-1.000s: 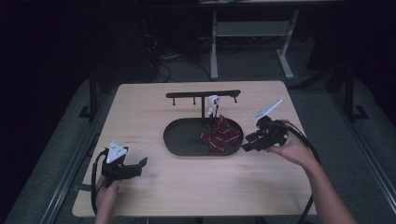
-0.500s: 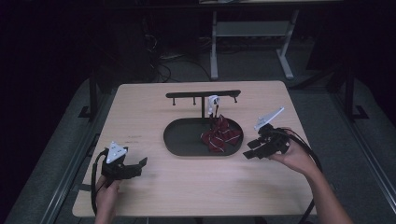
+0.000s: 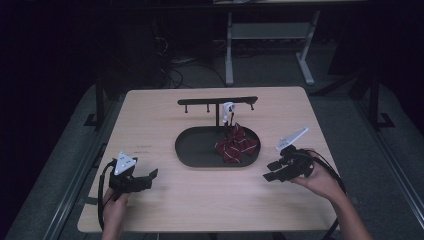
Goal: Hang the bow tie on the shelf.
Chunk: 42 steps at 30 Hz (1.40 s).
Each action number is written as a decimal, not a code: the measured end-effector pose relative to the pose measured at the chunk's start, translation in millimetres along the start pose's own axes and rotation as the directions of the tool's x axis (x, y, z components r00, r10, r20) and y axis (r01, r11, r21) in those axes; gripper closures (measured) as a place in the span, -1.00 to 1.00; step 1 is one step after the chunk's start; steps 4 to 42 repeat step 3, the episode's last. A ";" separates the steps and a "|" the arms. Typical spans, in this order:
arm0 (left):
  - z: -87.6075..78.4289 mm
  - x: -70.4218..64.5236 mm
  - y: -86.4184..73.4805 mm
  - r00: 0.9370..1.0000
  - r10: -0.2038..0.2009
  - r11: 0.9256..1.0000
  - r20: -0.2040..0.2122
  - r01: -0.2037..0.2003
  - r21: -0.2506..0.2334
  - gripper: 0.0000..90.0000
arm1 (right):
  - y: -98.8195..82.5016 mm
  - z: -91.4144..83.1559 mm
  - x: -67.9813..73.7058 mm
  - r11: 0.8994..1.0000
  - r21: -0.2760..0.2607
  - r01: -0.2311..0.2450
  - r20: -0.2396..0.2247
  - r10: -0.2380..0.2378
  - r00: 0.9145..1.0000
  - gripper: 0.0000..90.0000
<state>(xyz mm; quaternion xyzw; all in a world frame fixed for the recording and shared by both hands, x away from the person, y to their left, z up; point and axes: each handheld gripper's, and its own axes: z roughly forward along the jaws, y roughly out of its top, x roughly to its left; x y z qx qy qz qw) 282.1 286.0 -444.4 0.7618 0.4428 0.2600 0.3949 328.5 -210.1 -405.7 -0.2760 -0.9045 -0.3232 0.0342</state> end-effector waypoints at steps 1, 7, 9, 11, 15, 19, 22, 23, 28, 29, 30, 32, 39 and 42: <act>0.0 -0.1 0.0 1.000 -0.001 1.000 0.000 0.001 0.000 -0.70 | -2.1 0.8 0.7 1.000 0.002 -0.002 0.000 0.002 1.000 0.14; 0.1 0.1 0.0 1.000 0.000 1.000 0.000 0.000 0.001 -0.70 | -6.4 2.2 2.3 1.000 -0.002 -0.003 -0.004 0.003 1.000 0.17; 0.1 0.1 0.0 1.000 0.000 1.000 0.000 0.000 0.001 -0.70 | -6.4 2.2 2.3 1.000 -0.002 -0.003 -0.004 0.003 1.000 0.17; 0.1 0.1 0.0 1.000 0.000 1.000 0.000 0.000 0.001 -0.70 | -6.4 2.2 2.3 1.000 -0.002 -0.003 -0.004 0.003 1.000 0.17; 0.1 0.1 0.0 1.000 0.000 1.000 0.000 0.000 0.001 -0.70 | -6.4 2.2 2.3 1.000 -0.002 -0.003 -0.004 0.003 1.000 0.17; 0.1 0.1 0.0 1.000 0.000 1.000 0.000 0.000 0.001 -0.70 | -6.4 2.2 2.3 1.000 -0.002 -0.003 -0.004 0.003 1.000 0.17; 0.1 0.1 0.0 1.000 0.000 1.000 0.000 0.000 0.001 -0.70 | -6.4 2.2 2.3 1.000 -0.002 -0.003 -0.004 0.003 1.000 0.17; 0.1 0.1 0.0 1.000 0.000 1.000 0.000 0.000 0.001 -0.70 | -6.4 2.2 2.3 1.000 -0.002 -0.003 -0.004 0.003 1.000 0.17; 0.1 0.1 0.0 1.000 0.000 1.000 0.000 0.000 0.001 -0.70 | -6.4 2.2 2.3 1.000 -0.002 -0.003 -0.004 0.003 1.000 0.17; 0.1 0.1 0.0 1.000 0.000 1.000 0.000 0.000 0.001 -0.70 | -6.4 2.2 2.3 1.000 -0.002 -0.003 -0.004 0.003 1.000 0.17; 0.1 0.1 0.0 1.000 0.000 1.000 0.000 0.000 0.001 -0.70 | -6.4 2.2 2.3 1.000 -0.002 -0.003 -0.004 0.003 1.000 0.17; 0.1 0.1 0.0 1.000 0.000 1.000 0.000 0.000 0.001 -0.70 | -6.4 2.2 2.3 1.000 -0.002 -0.003 -0.004 0.003 1.000 0.17; 0.1 0.1 0.0 1.000 0.000 1.000 0.000 0.000 0.001 -0.70 | -6.4 2.2 2.3 1.000 -0.002 -0.003 -0.004 0.003 1.000 0.17; 0.1 0.1 0.0 1.000 0.000 1.000 0.000 0.000 0.001 -0.70 | -6.4 2.2 2.3 1.000 -0.002 -0.003 -0.004 0.003 1.000 0.17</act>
